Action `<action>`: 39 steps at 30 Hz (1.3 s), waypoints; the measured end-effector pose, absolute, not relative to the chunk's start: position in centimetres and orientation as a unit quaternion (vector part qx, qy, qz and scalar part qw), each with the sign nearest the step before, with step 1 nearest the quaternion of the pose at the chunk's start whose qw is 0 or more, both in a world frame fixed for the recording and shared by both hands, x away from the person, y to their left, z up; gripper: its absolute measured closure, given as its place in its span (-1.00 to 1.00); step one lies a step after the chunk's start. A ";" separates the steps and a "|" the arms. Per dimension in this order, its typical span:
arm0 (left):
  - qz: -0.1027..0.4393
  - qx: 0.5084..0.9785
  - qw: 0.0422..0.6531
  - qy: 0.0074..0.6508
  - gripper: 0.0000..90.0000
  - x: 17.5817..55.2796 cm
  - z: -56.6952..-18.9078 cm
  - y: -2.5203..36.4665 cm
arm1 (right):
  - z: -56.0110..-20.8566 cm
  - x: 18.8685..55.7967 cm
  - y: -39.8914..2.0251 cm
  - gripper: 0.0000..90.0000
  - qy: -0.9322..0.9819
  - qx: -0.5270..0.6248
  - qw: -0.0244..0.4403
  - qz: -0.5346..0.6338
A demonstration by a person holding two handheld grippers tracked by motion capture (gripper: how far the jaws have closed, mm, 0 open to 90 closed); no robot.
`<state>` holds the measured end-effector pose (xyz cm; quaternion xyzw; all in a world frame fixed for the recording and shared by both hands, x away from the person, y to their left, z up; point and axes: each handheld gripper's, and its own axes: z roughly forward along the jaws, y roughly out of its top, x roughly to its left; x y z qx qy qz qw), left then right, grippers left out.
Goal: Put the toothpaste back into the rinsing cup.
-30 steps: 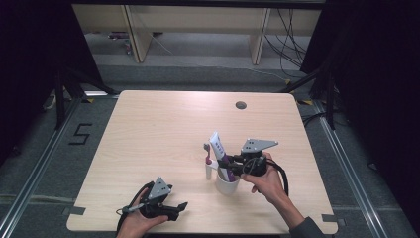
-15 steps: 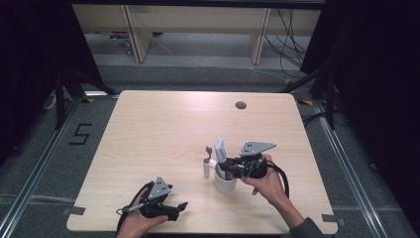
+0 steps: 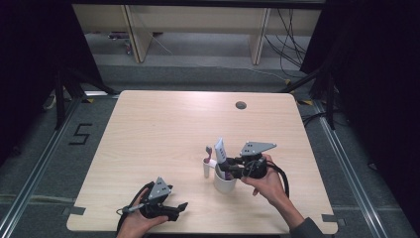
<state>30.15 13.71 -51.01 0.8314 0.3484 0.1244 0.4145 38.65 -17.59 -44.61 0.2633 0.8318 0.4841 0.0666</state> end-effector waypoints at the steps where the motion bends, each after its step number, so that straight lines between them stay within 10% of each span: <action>1: 0.125 0.831 0.414 0.348 -0.57 30.2 -51.0 13.7 | -44.6 38.7 -17.6 0.52 0.832 0.262 0.067 0.485; 39: 0.127 0.832 0.412 0.348 -0.57 30.1 -51.0 13.7 | -44.1 38.6 -18.3 0.21 0.823 0.280 0.071 0.489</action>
